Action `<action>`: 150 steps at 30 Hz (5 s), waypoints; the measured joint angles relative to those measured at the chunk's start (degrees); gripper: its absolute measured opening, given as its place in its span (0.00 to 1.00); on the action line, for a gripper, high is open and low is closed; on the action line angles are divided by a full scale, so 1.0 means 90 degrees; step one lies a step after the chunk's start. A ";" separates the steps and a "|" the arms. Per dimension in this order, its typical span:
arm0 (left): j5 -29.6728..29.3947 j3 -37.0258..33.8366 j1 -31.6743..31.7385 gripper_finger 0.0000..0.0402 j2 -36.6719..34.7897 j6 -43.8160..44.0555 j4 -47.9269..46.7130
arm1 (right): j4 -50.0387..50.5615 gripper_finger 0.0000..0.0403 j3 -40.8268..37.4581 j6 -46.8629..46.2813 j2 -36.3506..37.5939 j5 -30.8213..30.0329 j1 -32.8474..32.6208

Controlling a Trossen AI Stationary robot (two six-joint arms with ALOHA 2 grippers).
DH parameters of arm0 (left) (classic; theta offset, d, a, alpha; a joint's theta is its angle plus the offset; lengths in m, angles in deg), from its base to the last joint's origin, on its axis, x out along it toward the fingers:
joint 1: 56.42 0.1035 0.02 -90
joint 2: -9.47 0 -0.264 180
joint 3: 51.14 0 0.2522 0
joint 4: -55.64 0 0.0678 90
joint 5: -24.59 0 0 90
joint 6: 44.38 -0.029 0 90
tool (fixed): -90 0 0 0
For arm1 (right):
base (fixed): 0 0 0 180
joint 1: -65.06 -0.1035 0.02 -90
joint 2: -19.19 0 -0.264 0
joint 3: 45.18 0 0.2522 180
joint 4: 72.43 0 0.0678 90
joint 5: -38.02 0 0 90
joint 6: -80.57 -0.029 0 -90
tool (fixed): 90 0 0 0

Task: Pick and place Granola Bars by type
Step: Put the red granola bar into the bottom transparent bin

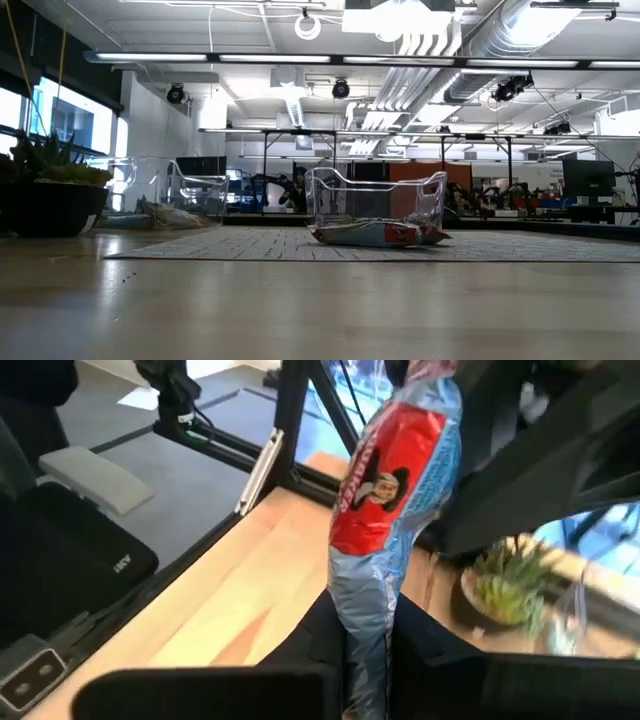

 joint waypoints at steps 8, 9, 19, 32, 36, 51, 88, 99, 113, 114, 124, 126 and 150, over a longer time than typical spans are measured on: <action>-0.0158 0.0000 0.0012 0.31 0.0005 0.0127 -0.0465 | 0.0981 0.04 0.0002 -0.2007 0.0000 -0.0411 -0.0178; -0.0153 0.0000 0.0012 0.31 0.0005 0.0230 -0.0537 | 0.1127 0.05 0.0002 -0.2168 0.0000 -0.0545 -0.0247; -0.0687 0.0000 0.0012 0.32 0.0000 0.1199 -0.1481 | 0.3414 0.03 0.0002 -0.4995 0.0000 -0.1073 -0.1258; -0.0897 0.0002 0.0010 0.32 0.0075 0.1311 -0.1494 | 0.6747 0.03 0.0232 -0.8809 0.0019 -0.1014 -0.2728; -0.0904 0.0001 0.0010 0.32 0.0075 0.1328 -0.1540 | 0.7558 0.04 0.0195 -1.0187 0.0022 -0.1093 -0.3384; -0.0910 0.0000 0.0010 0.32 0.0075 0.1503 -0.1478 | 0.6524 0.09 -0.1390 -1.1581 0.0019 -0.0816 -0.4413; -0.1359 -0.0007 0.0010 0.32 0.1269 0.1642 -0.1554 | 0.6584 0.12 0.0318 -0.6666 0.0019 -0.6551 -0.3886; -0.1493 -0.0005 0.0012 0.32 0.2196 0.2066 -0.1863 | 0.4213 0.05 0.0321 -0.4168 0.0019 -0.8006 -0.3243; -0.2307 0.0005 0.0010 0.32 0.0921 0.3028 -0.3271 | 0.4414 0.18 0.0318 -0.3951 -0.0150 -0.4756 -0.0518; -0.2309 0.0005 0.0010 0.32 0.0841 0.3039 -0.3340 | 0.4444 0.20 0.0318 -0.4006 -0.0171 -0.4586 -0.0313; -0.3097 0.0005 0.0010 0.32 0.0284 0.3660 -0.4033 | 0.5084 0.38 0.0316 -0.5866 -0.0762 -0.2935 0.1005; -0.3199 0.0005 0.0010 0.32 0.0292 0.3691 -0.4062 | 0.5026 0.39 0.0313 -0.6259 -0.1018 -0.2900 0.1127; -0.3199 -0.0005 0.0010 0.32 0.0352 0.3759 -0.4086 | 0.4908 0.37 0.0311 -0.7480 -0.2336 -0.2975 0.1428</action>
